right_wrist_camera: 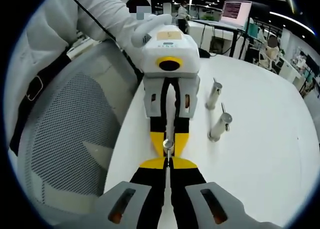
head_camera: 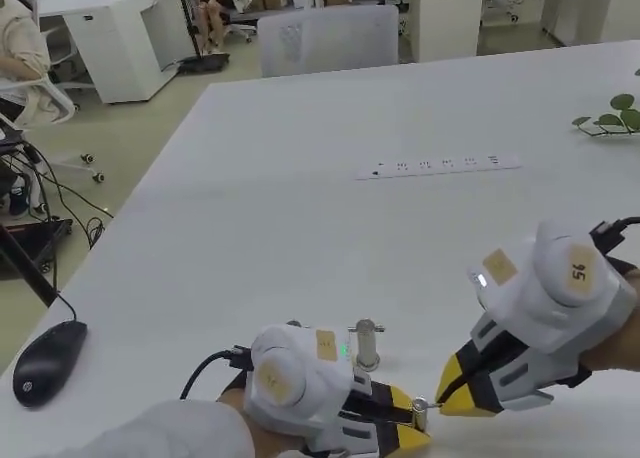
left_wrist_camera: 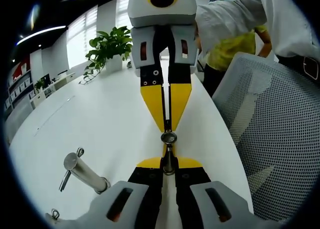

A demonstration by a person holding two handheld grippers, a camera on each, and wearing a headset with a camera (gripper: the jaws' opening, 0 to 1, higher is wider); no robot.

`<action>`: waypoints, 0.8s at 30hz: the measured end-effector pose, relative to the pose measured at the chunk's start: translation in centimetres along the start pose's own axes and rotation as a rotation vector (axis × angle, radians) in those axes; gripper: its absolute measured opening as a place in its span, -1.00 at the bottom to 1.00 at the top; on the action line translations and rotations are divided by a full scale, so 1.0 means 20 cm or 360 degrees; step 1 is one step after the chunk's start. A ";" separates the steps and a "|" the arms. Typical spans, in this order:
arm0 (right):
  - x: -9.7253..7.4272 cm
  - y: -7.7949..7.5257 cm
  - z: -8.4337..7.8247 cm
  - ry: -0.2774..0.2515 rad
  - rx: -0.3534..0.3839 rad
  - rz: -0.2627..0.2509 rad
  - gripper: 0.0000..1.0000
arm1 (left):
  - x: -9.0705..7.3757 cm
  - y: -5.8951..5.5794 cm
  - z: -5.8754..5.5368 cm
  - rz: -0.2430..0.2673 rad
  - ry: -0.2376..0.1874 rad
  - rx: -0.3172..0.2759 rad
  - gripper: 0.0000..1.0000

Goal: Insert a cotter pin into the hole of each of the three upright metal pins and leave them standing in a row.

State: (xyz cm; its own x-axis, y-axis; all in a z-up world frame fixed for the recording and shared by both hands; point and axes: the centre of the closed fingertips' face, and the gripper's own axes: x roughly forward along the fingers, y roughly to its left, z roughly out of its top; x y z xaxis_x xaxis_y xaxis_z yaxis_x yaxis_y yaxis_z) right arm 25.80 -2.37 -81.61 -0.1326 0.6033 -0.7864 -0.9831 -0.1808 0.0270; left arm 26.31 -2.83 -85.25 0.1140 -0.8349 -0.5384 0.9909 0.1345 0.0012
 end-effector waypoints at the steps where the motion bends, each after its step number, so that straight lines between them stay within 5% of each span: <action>1: 0.00 0.00 0.00 0.0002 -0.0006 0.0002 -0.94 | 0.00 0.00 0.00 0.0000 0.0000 -0.0001 -0.87; 24: 0.03 0.00 0.02 0.0077 -0.0082 0.0024 -0.92 | 0.00 0.01 0.00 0.0002 -0.0004 -0.0009 -0.87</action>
State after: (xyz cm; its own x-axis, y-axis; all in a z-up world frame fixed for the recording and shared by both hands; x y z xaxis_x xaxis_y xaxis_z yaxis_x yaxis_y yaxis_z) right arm 25.74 -1.72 -81.81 -0.1396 0.5620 -0.8153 -0.9732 -0.2300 0.0080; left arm 26.44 -2.85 -85.31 0.1153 -0.8360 -0.5365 0.9903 0.1387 -0.0032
